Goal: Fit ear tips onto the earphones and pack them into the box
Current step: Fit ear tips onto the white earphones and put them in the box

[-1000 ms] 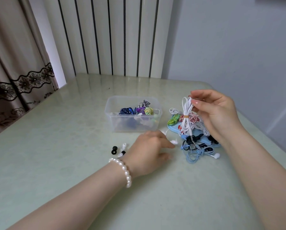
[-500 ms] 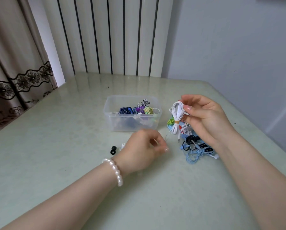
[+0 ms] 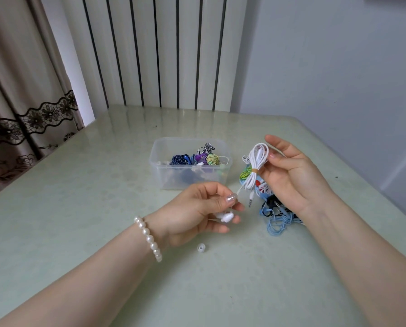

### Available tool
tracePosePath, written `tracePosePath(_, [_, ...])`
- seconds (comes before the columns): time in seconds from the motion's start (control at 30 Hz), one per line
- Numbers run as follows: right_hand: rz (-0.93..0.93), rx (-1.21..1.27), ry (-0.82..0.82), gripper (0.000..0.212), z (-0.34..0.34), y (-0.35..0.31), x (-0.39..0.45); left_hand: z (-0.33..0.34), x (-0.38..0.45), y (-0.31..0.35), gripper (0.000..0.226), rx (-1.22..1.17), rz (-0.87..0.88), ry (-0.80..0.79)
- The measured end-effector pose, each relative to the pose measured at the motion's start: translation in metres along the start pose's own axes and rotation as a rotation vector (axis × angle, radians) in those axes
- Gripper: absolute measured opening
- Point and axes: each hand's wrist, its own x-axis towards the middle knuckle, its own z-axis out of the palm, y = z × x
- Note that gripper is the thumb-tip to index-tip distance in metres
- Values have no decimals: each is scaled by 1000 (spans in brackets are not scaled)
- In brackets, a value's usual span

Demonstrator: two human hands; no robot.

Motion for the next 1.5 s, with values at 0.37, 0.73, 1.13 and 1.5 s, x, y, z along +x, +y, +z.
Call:
tracePosePath(0.37, [-33, -1195, -115, 34, -2, 17, -4, -10, 3, 4, 7, 153, 52, 280])
tracePosePath(0.73, [-249, -1219, -400, 10, 20, 15, -29, 2, 5, -7, 14, -78, -9, 259])
tracePosePath(1.13, [-268, -1320, -423, 14, 17, 25, -28, 5, 2, 0, 21, -288, -75, 265])
tracePosePath(1.5, [29, -792, -336, 7, 8, 8, -18, 5, 0, 2, 19, -200, -75, 240])
